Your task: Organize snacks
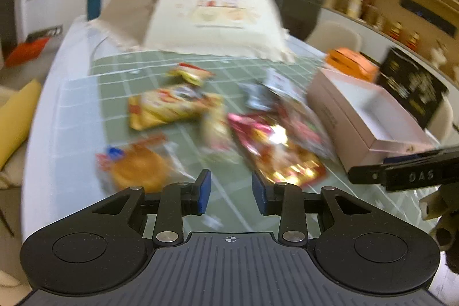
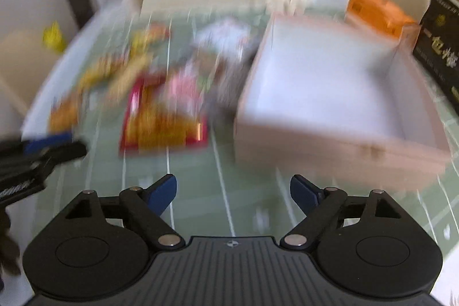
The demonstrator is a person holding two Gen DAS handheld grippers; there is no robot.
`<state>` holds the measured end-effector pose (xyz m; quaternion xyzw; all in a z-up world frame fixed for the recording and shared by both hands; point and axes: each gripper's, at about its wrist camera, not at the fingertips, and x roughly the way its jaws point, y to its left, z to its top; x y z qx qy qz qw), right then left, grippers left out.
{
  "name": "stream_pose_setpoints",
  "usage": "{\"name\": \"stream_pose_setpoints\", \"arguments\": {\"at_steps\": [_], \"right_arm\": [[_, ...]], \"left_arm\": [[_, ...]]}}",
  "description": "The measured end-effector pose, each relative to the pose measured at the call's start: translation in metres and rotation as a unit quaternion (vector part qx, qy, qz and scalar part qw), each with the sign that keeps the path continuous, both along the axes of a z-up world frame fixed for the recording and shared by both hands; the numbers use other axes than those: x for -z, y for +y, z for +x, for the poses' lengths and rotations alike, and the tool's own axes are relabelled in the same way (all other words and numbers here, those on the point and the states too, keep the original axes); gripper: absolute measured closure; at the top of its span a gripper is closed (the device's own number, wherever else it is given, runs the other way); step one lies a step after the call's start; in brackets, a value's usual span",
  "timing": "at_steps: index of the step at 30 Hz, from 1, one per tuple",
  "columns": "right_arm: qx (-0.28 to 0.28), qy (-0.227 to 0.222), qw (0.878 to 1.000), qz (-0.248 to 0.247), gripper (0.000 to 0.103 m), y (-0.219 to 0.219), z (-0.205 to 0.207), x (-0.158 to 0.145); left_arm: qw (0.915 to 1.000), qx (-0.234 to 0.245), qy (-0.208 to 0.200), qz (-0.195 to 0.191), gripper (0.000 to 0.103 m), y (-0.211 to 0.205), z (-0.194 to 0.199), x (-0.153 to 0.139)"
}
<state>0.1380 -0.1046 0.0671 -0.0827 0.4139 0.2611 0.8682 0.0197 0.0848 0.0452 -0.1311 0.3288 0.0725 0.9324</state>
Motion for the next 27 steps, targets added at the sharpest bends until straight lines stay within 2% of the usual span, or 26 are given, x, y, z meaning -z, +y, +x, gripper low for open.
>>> {"name": "stream_pose_setpoints", "arguments": {"at_steps": [3,6,9,10,11,12,13,16,19,21,23,24,27], "right_arm": [[0.017,0.032,0.998,0.045,0.015,0.016,0.035,-0.003],[0.052,0.048,0.995,0.064,0.015,0.036,0.067,0.002],[0.056,0.083,0.992,0.081,0.017,0.061,0.097,0.013],[0.056,0.090,0.991,0.080,0.028,0.067,0.102,0.016],[0.052,0.090,0.992,0.073,0.028,0.071,0.103,0.017],[0.041,0.079,0.994,0.065,0.041,0.074,0.099,0.014],[0.018,0.063,0.996,0.058,0.064,0.073,0.091,0.009],[-0.022,0.072,0.997,0.033,0.096,0.060,0.064,0.004],[-0.023,0.101,0.994,0.022,0.100,0.034,0.048,0.015],[-0.011,0.090,0.996,0.017,0.100,0.012,0.033,0.017],[-0.001,0.072,0.997,0.003,0.098,-0.004,0.023,0.016],[0.000,0.068,0.998,0.003,0.098,-0.011,0.020,0.015],[0.005,0.065,0.998,0.013,0.084,-0.025,0.011,0.016]], "left_arm": [[0.9993,-0.002,0.024,-0.030,0.067,0.028,0.013,-0.007],[0.9989,0.015,0.019,-0.041,0.067,0.032,0.018,-0.015],[0.9977,0.040,0.015,-0.053,0.067,0.028,0.027,-0.021],[0.9972,0.049,0.014,-0.055,0.067,0.025,0.031,-0.022],[0.9969,0.055,0.013,-0.054,0.067,0.023,0.034,-0.023],[0.9966,0.061,0.012,-0.054,0.067,0.020,0.038,-0.023],[0.9963,0.065,0.013,-0.055,0.067,0.017,0.043,-0.022],[0.9950,0.067,0.027,-0.069,0.067,0.010,0.057,-0.014],[0.9934,0.074,0.031,-0.082,0.067,0.005,0.065,-0.012],[0.9962,0.069,0.020,-0.048,0.064,0.011,0.062,-0.017],[0.9991,0.036,0.021,-0.009,0.064,0.031,0.058,-0.020],[0.9996,0.014,0.025,-0.004,0.065,0.046,0.057,-0.020],[0.9967,-0.064,0.034,-0.036,0.067,0.101,0.049,-0.010]]}}
